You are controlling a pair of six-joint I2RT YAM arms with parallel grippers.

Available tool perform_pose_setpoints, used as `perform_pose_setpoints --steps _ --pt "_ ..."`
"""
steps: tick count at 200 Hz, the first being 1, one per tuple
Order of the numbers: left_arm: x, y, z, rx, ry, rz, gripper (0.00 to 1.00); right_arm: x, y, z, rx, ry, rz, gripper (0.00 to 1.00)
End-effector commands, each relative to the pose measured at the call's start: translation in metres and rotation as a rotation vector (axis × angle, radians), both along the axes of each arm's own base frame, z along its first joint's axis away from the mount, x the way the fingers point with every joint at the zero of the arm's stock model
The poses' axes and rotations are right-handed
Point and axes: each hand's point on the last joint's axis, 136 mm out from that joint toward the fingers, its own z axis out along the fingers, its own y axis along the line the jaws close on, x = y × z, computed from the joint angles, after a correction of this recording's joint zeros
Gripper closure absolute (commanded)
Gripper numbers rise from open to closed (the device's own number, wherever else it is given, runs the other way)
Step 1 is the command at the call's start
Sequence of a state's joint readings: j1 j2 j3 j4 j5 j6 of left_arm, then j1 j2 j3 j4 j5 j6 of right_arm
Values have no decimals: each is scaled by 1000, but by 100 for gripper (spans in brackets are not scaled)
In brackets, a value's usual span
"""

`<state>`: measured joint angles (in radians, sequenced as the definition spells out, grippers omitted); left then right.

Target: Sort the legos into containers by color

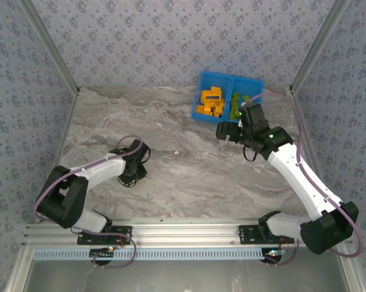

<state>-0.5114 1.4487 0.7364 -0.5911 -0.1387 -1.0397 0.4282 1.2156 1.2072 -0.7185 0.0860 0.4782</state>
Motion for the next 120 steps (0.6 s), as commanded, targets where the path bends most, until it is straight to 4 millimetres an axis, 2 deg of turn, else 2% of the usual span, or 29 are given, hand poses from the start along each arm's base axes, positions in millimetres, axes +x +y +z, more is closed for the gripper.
perform_pose_setpoints --steps 1,13,31,57,74,106,116,120 --pt "8 -11 22 -61 -61 -24 76 -5 -3 4 -18 -10 8 2" --pt "17 -24 46 -119 -118 -76 79 -6 -3 5 -21 -9 6 2" --pt "33 -51 94 -201 -245 -173 80 -8 -6 7 -27 -14 2 2" --pt "55 -94 155 -214 -376 -360 80 -10 -9 11 -29 -31 -8 2" --pt "72 -126 176 -195 -414 -469 81 -11 -10 15 -19 -46 -14 2" --pt "114 -186 199 -199 -453 -594 82 -17 -13 20 -8 -56 -18 2" --pt "127 -201 200 -175 -443 -625 82 -19 -14 22 -3 -60 -21 2" --pt "134 -207 201 -169 -446 -639 82 -22 -15 10 -15 -33 -20 2"
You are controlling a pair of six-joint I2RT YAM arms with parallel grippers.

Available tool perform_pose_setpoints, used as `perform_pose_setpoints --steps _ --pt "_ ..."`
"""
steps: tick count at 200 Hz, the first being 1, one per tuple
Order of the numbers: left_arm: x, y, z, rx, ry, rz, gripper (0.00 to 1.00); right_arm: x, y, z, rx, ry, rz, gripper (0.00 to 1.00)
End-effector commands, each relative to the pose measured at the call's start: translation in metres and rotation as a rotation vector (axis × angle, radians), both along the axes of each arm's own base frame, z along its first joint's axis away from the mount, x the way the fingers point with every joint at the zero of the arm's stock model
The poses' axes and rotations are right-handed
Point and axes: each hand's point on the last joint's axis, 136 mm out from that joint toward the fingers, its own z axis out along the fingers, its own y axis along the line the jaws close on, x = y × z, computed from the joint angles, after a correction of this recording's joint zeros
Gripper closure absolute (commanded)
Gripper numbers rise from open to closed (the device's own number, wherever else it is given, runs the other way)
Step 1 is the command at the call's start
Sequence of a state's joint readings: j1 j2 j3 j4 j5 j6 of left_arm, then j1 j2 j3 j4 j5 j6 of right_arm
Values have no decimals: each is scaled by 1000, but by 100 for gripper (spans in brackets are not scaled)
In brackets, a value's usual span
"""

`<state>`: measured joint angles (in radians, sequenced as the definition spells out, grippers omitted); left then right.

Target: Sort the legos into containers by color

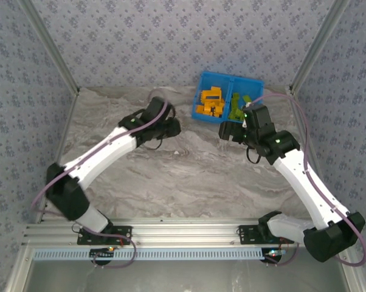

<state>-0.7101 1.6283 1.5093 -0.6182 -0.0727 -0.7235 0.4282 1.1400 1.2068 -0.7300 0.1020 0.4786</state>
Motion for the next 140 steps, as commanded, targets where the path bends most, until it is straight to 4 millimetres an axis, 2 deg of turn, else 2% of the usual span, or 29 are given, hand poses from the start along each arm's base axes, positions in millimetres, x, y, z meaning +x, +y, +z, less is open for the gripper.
perform_pose_setpoints --steps 1,23,26,27,28,29,38,57,61,62,65,66,69,70,103,140 --pt "19 -28 -6 100 -2 -115 82 -12 -7 -13 -31 31 -10 2" --pt "62 -59 -1 152 -75 -149 84 -16 -10 -14 -16 22 -22 1" --pt "69 -64 -7 167 -80 -152 84 -17 -9 -14 -13 22 -21 1" --pt "71 -64 2 158 -99 -150 84 -17 -10 -15 -12 22 -22 1" --pt "72 -65 -7 173 -86 -153 84 -17 -10 -15 -11 22 -23 0" --pt "73 -65 -4 173 -93 -151 84 -17 -10 -14 -10 21 -23 0" --pt "91 -74 -17 217 -101 -153 84 -19 -9 -13 -6 19 -18 0" --pt "122 -89 -32 277 -132 -146 86 -22 -14 -10 -16 10 -28 0" --pt "126 -91 -27 279 -149 -145 87 -23 -15 -9 -22 7 -30 0" --pt "128 -92 -33 285 -146 -145 87 -23 -16 -9 -23 6 -31 0" --pt "131 -94 -29 284 -158 -142 87 -23 -17 -8 -26 5 -34 0" --pt "133 -95 -35 289 -154 -143 87 -24 -18 -8 -27 5 -36 0" --pt "137 -97 -32 289 -170 -142 87 -24 -19 -8 -31 5 -41 0" --pt "138 -98 -36 293 -167 -142 87 -24 -19 -8 -32 5 -41 0" --pt "170 -123 -46 263 -287 -153 88 -31 -24 -10 -44 20 -48 0" --pt "189 -145 -53 222 -388 -179 87 -37 -26 -6 -37 16 -43 0"
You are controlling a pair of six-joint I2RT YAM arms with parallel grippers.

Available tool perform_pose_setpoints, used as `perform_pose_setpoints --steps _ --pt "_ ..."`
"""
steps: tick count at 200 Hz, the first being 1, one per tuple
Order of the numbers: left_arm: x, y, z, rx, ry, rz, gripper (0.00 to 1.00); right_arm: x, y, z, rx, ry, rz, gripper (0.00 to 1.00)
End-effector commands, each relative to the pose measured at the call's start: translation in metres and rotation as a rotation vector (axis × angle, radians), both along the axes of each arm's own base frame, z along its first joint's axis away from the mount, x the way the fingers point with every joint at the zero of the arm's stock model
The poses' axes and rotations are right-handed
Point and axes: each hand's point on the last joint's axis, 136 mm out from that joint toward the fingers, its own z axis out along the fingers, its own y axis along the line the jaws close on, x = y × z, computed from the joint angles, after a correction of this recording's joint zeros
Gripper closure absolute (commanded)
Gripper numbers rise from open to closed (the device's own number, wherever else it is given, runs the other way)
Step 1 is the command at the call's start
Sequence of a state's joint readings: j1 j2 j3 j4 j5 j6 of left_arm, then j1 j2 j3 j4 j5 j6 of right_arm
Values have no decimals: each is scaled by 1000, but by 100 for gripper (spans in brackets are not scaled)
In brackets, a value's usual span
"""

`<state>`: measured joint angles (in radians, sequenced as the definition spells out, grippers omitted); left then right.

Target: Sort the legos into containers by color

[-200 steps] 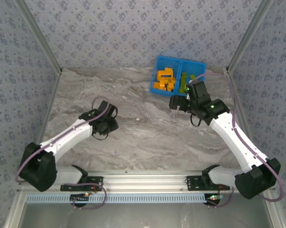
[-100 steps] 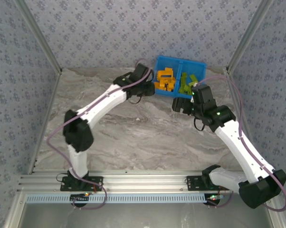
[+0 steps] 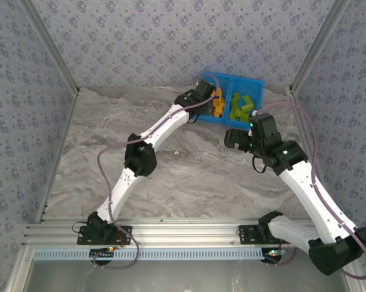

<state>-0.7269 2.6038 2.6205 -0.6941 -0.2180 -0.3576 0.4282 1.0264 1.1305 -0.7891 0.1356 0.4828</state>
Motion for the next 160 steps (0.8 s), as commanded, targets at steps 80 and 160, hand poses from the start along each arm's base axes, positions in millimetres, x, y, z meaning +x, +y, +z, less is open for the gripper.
perform_pose_setpoints --steps 80,160 --pt "20 -25 38 -132 -146 -1 42 -17 -13 6 -12 -3 -31 0" --pt "-66 30 148 -221 -200 -43 31 -19 -51 -24 -122 -34 -177 0"
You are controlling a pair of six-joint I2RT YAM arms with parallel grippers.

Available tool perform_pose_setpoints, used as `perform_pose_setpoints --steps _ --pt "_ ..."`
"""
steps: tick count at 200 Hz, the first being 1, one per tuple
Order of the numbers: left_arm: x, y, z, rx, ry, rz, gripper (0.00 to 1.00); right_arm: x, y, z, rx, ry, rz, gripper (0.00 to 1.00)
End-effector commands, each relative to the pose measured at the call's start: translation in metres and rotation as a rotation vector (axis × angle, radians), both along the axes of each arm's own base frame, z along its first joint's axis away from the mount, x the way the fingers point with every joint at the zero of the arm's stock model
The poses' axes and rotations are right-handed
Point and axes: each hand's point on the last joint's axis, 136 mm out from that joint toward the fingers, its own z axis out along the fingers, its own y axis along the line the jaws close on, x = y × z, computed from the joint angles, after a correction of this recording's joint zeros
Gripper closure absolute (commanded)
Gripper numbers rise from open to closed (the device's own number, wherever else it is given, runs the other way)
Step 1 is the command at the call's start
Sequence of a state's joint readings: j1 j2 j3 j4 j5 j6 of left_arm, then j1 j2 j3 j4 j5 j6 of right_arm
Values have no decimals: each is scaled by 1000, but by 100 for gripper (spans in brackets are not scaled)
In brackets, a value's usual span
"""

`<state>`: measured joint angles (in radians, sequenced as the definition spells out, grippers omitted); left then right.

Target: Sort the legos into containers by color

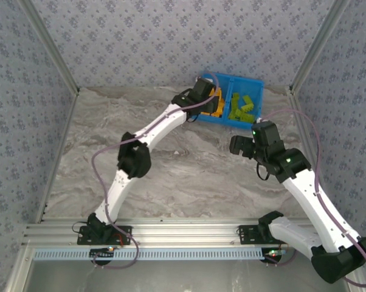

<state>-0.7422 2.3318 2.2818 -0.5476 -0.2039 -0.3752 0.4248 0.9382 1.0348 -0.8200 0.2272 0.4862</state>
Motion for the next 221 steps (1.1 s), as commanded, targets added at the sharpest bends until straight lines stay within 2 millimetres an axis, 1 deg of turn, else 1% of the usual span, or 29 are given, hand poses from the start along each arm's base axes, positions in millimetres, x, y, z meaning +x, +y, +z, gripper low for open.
perform_pose_setpoints --steps 1,8,14,16,22,24,27,32,43,52,61,71,79,94,120,142,144,150,155,157,166,179,190,195,196,204,210,217,221 --pt "-39 22 93 -148 -154 -27 30 -1 -26 -6 -52 -46 -106 0" --pt "-52 35 89 -146 -170 -33 29 0 -31 -9 -60 -56 -125 0" --pt "-62 46 93 -146 -202 -41 29 1 -36 -12 -71 -64 -140 0" --pt "-66 50 89 -137 -206 -43 28 1 -38 -13 -72 -69 -145 0" --pt "-77 62 89 -119 -227 -53 28 2 -42 -16 -83 -80 -160 0" --pt "-81 65 85 -107 -227 -57 27 3 -44 -17 -90 -86 -167 0" --pt "-86 71 86 -97 -240 -65 27 4 -47 -18 -98 -90 -175 0" --pt "-95 81 78 -70 -242 -75 26 5 -52 -20 -114 -101 -194 0" --pt "-114 100 70 -33 -259 -92 23 9 -64 -28 -160 -116 -234 0" --pt "-127 116 57 5 -262 -91 22 13 -72 -33 -206 -139 -261 0" --pt "-137 134 49 38 -268 -69 22 18 -79 -36 -250 -173 -276 0" --pt "-146 156 39 82 -273 -26 21 23 -85 -46 -313 -192 -262 0" --pt "-154 172 30 122 -280 2 19 29 -88 -47 -336 -227 -261 0" --pt "-167 200 16 201 -303 37 13 39 -98 -62 -365 -263 -275 0" --pt "-181 253 -3 280 -337 153 1 51 -120 -93 -350 -265 -338 0" --pt "-187 306 -27 292 -318 287 1 68 -130 -116 -392 -259 -344 0" --pt "-187 314 -27 302 -320 318 1 71 -130 -115 -390 -271 -348 0" --pt "-190 330 -32 313 -315 369 1 75 -130 -122 -391 -275 -345 0" --pt "-191 341 -35 320 -315 402 1 80 -130 -125 -389 -291 -342 0" --pt "-192 345 -37 325 -313 412 1 83 -130 -122 -396 -309 -335 0" --pt "-195 363 -37 318 -309 478 0 91 -127 -125 -394 -301 -316 0" --pt "-195 377 -35 314 -320 510 1 105 -123 -119 -395 -376 -288 0" --pt "-193 386 -34 327 -360 528 1 114 -119 -125 -372 -400 -254 0" --pt "-192 389 -36 333 -378 531 1 116 -119 -138 -384 -368 -232 0" --pt "-191 389 -35 333 -384 532 1 119 -118 -135 -385 -387 -224 0" --pt "-189 393 -40 329 -405 528 1 126 -113 -134 -380 -387 -189 0" --pt "-187 394 -46 310 -412 514 1 126 -115 -142 -335 -334 -190 0" --pt "-185 397 -54 287 -412 511 1 127 -115 -142 -317 -355 -160 0" --pt "-183 400 -59 275 -406 515 1 125 -111 -147 -291 -352 -129 0"
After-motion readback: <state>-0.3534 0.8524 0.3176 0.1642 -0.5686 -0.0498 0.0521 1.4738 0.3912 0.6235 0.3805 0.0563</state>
